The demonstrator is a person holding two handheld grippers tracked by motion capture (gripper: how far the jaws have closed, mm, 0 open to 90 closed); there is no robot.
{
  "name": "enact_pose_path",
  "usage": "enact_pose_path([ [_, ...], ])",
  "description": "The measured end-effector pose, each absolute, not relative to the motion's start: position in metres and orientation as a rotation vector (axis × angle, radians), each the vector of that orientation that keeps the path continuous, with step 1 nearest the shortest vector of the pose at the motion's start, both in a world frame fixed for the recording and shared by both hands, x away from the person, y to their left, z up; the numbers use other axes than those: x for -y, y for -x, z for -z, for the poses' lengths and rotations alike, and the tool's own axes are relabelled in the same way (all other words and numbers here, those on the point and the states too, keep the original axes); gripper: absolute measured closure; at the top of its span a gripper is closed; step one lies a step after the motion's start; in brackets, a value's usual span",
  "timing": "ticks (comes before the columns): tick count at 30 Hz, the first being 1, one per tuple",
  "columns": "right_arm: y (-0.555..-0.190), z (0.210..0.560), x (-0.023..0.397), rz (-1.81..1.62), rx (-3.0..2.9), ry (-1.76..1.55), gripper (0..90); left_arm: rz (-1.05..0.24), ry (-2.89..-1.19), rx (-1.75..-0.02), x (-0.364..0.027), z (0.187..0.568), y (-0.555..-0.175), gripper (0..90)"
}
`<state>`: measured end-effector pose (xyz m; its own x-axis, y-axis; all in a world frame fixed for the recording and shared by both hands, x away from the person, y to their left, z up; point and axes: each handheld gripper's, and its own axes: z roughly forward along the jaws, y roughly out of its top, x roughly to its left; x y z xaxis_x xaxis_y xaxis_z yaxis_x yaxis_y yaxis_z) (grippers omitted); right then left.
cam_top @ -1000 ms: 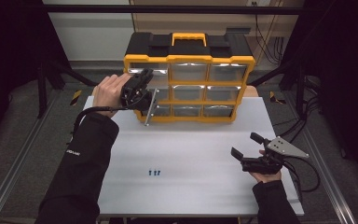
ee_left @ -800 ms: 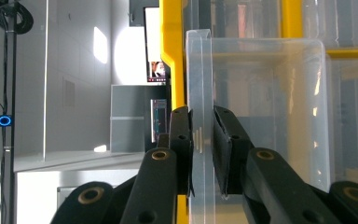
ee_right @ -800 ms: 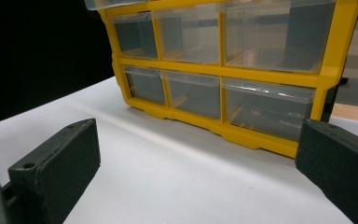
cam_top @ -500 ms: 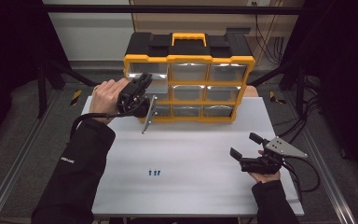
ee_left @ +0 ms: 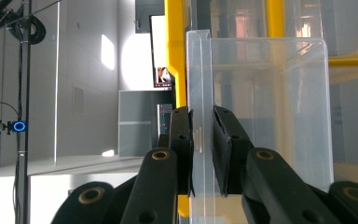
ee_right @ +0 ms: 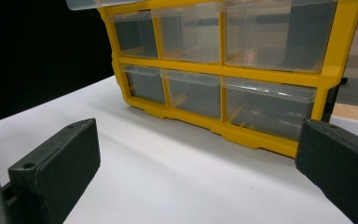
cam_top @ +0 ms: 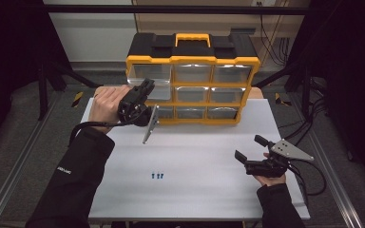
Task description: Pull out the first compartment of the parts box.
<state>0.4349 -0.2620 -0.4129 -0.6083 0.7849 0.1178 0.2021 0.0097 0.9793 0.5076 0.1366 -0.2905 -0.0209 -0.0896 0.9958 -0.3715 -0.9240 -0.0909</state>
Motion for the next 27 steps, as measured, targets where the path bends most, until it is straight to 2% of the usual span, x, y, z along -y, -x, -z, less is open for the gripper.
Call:
enact_pose_path([
  [27,-0.435,0.413,0.261,-1.638,-1.827,-1.010,0.6,-2.019,-2.041,0.481,-0.139,0.294,-0.493,78.1],
])
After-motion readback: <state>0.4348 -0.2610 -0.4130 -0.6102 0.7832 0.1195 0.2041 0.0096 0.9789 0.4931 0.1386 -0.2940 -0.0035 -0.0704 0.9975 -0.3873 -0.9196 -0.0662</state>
